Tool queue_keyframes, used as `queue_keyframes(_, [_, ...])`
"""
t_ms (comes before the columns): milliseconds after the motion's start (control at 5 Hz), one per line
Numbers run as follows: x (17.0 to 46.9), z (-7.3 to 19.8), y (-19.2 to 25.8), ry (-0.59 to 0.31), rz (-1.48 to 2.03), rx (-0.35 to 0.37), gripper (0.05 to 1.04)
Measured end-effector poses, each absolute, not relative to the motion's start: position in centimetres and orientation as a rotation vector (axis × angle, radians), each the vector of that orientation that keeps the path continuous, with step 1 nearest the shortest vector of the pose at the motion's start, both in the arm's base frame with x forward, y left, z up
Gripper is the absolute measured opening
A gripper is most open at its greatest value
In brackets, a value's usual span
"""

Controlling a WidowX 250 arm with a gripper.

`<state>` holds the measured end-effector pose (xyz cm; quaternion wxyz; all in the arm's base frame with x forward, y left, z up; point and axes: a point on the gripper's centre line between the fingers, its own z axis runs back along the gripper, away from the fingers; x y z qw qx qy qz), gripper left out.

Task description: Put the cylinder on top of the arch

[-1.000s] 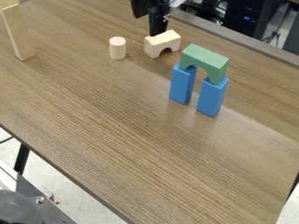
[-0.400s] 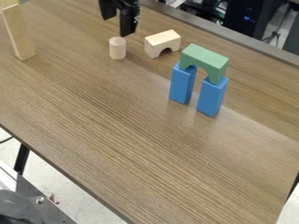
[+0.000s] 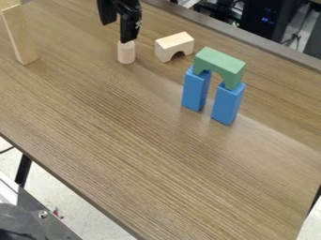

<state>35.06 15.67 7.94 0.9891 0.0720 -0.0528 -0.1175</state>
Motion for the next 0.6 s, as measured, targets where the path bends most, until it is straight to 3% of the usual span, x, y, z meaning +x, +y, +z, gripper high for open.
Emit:
queue_keyframes(400, [35.1,7.3,14.9,-0.107,-0.268,0.139,1.000])
queue_keyframes(600, [35.1,5.4,15.0,-0.070,-0.271,0.135,1.000])
